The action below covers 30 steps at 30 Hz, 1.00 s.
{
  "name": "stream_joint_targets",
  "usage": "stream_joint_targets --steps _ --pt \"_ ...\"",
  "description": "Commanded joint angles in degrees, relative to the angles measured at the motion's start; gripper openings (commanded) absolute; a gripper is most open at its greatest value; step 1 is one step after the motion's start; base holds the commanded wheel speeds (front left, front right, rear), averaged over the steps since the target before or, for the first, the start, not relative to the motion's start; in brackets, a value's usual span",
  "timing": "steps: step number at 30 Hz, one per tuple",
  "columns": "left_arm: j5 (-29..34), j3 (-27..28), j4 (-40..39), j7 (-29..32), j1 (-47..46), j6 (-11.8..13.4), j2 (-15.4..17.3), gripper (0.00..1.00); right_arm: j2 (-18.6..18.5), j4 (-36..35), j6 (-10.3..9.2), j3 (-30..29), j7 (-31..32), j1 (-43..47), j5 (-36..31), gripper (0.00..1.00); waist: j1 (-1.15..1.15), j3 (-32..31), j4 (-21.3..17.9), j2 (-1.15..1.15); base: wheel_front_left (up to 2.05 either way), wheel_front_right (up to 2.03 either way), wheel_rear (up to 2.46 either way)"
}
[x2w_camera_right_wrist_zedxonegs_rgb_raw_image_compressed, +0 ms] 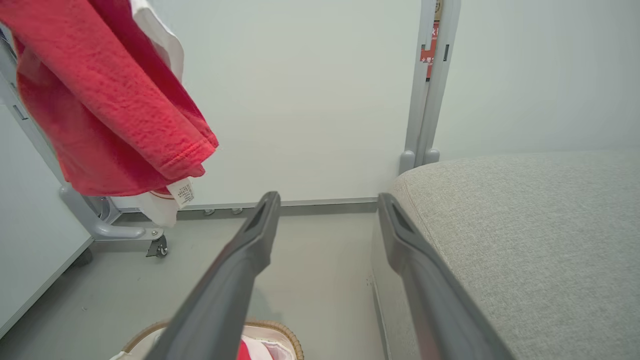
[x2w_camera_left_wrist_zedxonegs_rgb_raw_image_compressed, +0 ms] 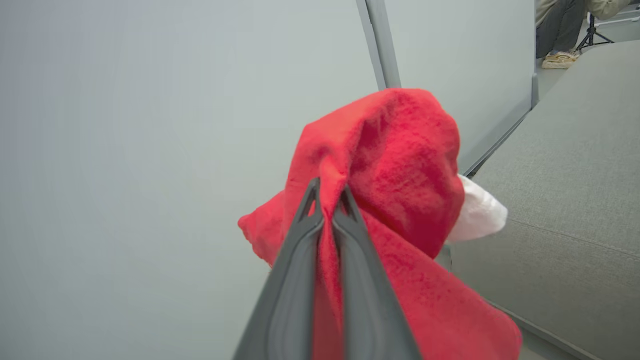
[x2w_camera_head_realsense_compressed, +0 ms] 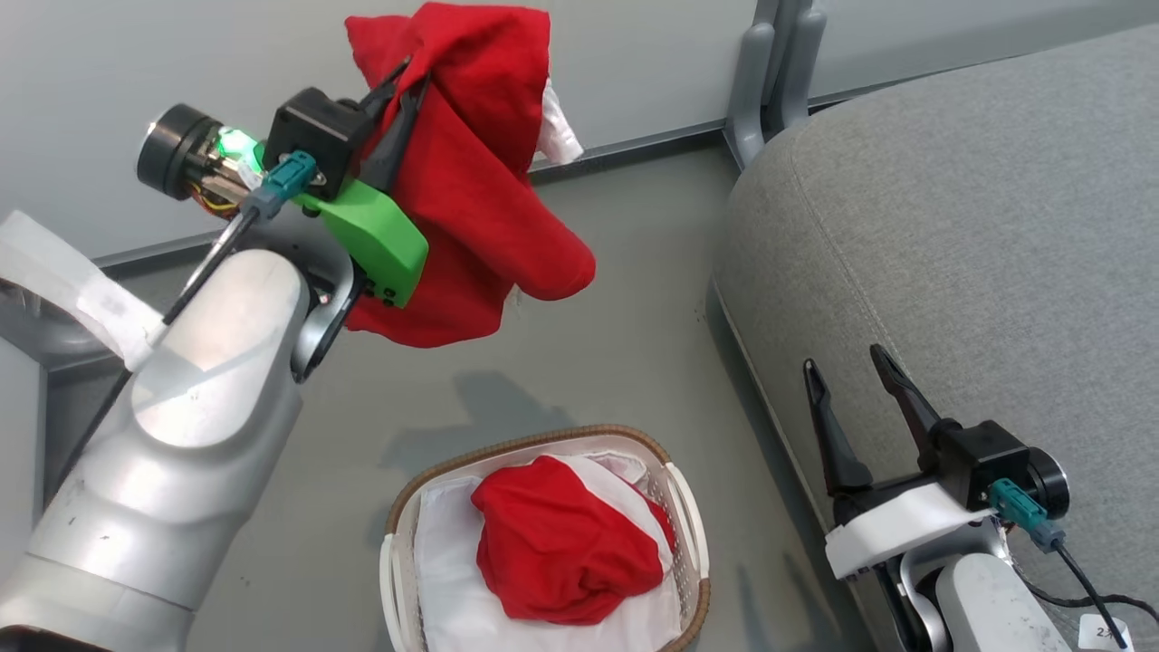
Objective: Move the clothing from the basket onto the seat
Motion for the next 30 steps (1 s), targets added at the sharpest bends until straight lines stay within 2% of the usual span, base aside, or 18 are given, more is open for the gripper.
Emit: stream_joint_targets --steps 1,9,19,30 --pt "-0.3 0.2 -1.3 0.8 -0.9 0.4 0.8 0.00 -0.2 -0.1 -0.06 0.4 -0.3 0.5 -0.3 1.00 0.00 -1.3 -0.5 0.00 0.00 0.00 0.00" --pt "-1.1 -0.3 -6.9 4.8 -0.4 1.1 1.3 0.00 -0.2 -1.1 -0.06 3.0 -0.3 -1.7 -1.0 1.00 0.00 -2.4 -0.8 0.00 0.00 0.00 0.00" --pt "-1.8 -2.3 -10.0 7.2 -0.2 1.4 -1.0 0.00 -0.2 -0.2 -0.05 10.4 -0.3 -8.2 -3.1 1.00 0.00 -3.1 0.7 0.00 0.00 0.00 0.00" --pt "-1.6 -4.6 -10.1 8.2 -3.1 1.5 -4.7 0.00 -0.2 5.7 -0.06 20.5 -0.3 -19.2 -6.9 1.00 0.00 -3.0 2.5 0.00 0.00 0.00 0.00"
